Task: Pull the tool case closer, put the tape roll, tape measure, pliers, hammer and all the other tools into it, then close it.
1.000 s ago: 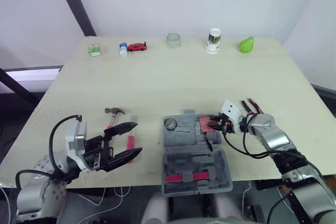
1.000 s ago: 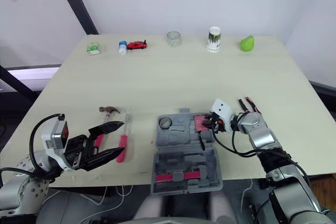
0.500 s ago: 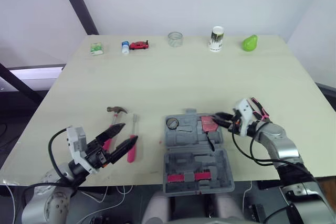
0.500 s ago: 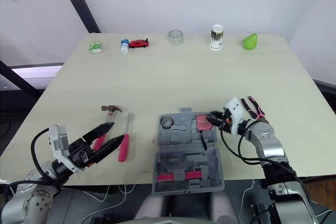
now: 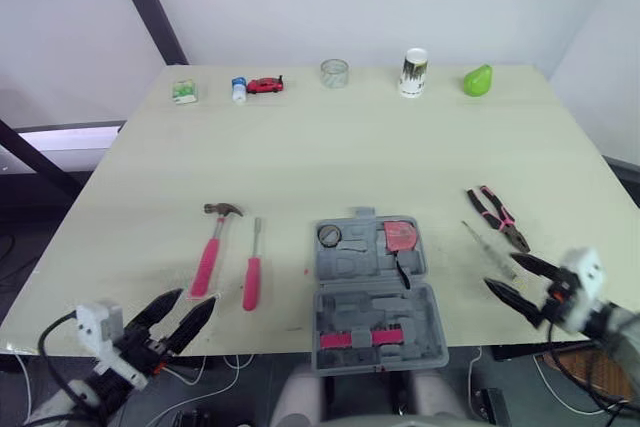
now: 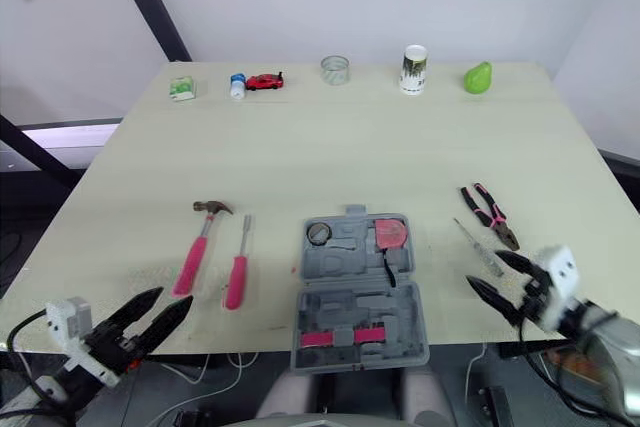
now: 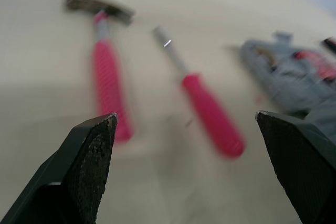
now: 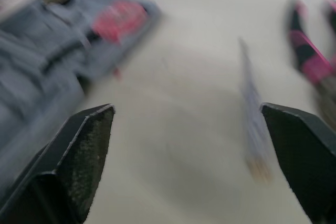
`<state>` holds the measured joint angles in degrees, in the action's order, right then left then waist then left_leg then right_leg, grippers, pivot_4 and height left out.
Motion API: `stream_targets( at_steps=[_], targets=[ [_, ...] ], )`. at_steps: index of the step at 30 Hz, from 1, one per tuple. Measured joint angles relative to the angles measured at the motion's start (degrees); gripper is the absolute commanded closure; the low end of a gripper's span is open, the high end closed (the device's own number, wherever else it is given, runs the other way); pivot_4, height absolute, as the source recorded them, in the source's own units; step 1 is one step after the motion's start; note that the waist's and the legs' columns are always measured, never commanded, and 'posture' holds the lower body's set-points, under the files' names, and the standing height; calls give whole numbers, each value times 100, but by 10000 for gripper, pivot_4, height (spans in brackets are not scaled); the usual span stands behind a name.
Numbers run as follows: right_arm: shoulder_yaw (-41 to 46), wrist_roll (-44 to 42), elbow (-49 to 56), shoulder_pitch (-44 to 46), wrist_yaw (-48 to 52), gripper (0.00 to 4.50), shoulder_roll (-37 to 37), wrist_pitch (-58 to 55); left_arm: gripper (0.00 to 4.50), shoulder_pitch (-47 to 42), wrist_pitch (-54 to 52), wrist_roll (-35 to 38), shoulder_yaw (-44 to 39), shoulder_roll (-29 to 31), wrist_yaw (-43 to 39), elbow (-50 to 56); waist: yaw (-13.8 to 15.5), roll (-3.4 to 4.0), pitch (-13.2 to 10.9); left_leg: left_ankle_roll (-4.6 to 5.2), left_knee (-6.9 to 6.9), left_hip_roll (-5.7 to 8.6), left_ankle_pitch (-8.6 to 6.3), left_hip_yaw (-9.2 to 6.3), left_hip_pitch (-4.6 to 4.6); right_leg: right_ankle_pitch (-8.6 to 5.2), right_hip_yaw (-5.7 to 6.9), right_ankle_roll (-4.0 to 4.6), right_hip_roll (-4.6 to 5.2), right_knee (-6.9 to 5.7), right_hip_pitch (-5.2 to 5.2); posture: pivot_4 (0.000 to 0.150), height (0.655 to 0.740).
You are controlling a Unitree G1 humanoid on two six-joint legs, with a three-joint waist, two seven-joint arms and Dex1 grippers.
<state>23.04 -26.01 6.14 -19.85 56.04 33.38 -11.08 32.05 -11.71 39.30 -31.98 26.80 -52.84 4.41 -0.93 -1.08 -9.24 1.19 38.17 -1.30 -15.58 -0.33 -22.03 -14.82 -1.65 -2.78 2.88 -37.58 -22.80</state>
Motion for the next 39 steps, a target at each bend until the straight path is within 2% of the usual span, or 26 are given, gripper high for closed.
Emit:
stream_targets(
  at_steps=[5,12,19,27,31,39],
  targets=[
    [488,-184,-101,-612,253,383,105,197,0,25,208,-86,-14,-12,-119,-145,21,-4,-2,0,1,-2,0,-2,0,-2,1,-4,26,2,-2,1500,7400],
    [578,-362,-148,-208,177,383,160,181,0,-351,-8,2,31,30,-75,-3,14,-3,-6,0,0,-5,0,-4,-1,-1,2,-1,22,0,-1,1500,7400],
    [-146,-440,490,483,-129,383,54,-163,0,-811,-394,71,402,231,-36,627,31,0,-8,0,1,2,0,-4,-6,12,4,18,7,1,-1,1500,7400],
    [-1358,-223,1168,1573,-543,383,-120,-406,0,-1400,-955,98,777,183,844,1340,22,0,-11,0,3,2,0,-9,-6,15,6,16,1,-6,0,1500,7400],
    [-1342,-53,753,2208,-1018,383,-107,-635,0,-1641,-1087,200,1052,127,971,1705,58,-6,-13,0,9,8,0,-12,-12,16,10,15,3,-5,0,1500,7400],
    [-1058,465,-669,2629,-1901,383,483,-1446,0,-2016,-1424,1210,1465,736,-298,2436,42,6,-19,0,7,9,1,-7,-10,15,7,21,-1,-6,-1,1500,7400]
  ],
)
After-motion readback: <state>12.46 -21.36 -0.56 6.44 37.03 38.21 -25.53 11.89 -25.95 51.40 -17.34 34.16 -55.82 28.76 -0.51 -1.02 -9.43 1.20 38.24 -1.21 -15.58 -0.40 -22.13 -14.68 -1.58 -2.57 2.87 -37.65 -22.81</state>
